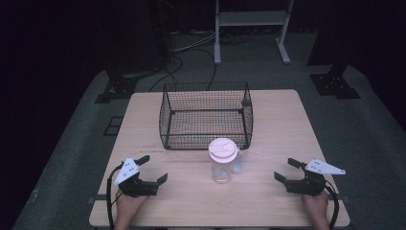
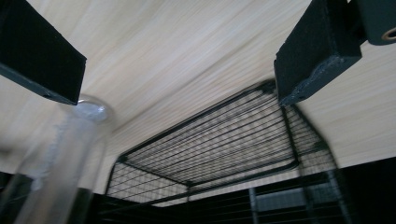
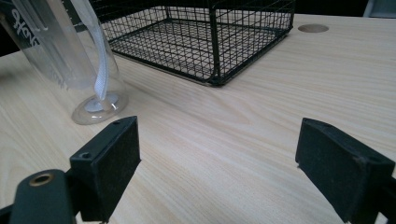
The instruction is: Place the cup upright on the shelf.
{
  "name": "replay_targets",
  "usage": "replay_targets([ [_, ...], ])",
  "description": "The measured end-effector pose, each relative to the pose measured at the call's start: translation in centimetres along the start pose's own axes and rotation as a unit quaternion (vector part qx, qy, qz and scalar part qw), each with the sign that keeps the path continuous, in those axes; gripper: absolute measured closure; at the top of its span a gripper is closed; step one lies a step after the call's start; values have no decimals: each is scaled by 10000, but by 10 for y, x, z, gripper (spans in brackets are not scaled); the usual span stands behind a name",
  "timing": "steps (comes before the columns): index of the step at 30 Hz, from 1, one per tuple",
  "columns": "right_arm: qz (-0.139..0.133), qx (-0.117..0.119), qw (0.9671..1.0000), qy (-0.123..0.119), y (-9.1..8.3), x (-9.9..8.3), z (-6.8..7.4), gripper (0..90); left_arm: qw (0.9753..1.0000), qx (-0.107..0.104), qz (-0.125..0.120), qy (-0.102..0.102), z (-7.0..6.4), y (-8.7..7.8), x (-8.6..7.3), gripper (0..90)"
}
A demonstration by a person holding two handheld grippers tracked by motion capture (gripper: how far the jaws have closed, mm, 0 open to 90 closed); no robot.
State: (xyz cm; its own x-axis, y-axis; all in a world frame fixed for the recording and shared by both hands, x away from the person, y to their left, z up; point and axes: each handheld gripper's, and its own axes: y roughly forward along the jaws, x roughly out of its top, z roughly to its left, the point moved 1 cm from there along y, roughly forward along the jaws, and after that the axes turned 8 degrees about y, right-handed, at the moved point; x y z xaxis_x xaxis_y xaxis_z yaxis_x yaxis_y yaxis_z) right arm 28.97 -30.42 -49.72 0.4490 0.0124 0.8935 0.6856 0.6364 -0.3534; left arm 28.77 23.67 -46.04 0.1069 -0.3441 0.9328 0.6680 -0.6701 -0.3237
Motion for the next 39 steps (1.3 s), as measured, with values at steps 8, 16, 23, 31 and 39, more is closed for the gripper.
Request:
replay_targets([
  [8, -15, 3, 10000, 22, 0, 0, -1, 128, 9994, -268, -65, 194, -6, 5, 23, 12],
  [16, -2, 55, 10000, 27, 0, 0, -1, 128, 9986, -430, -12, 312, -7, 6, 40, 12],
  [23, -4, 69, 10000, 24, 0, 0, -1, 129, 9969, -672, 110, 386, -12, 14, 50, 12],
  [31, 1, 75, 10000, 20, 0, 0, -1, 128, 9944, -934, 213, 449, -18, 24, 61, 12],
  [39, 17, 89, 10000, 11, 1, 0, 0, 128, 9912, -1139, 371, 563, -26, 35, 70, 12],
])
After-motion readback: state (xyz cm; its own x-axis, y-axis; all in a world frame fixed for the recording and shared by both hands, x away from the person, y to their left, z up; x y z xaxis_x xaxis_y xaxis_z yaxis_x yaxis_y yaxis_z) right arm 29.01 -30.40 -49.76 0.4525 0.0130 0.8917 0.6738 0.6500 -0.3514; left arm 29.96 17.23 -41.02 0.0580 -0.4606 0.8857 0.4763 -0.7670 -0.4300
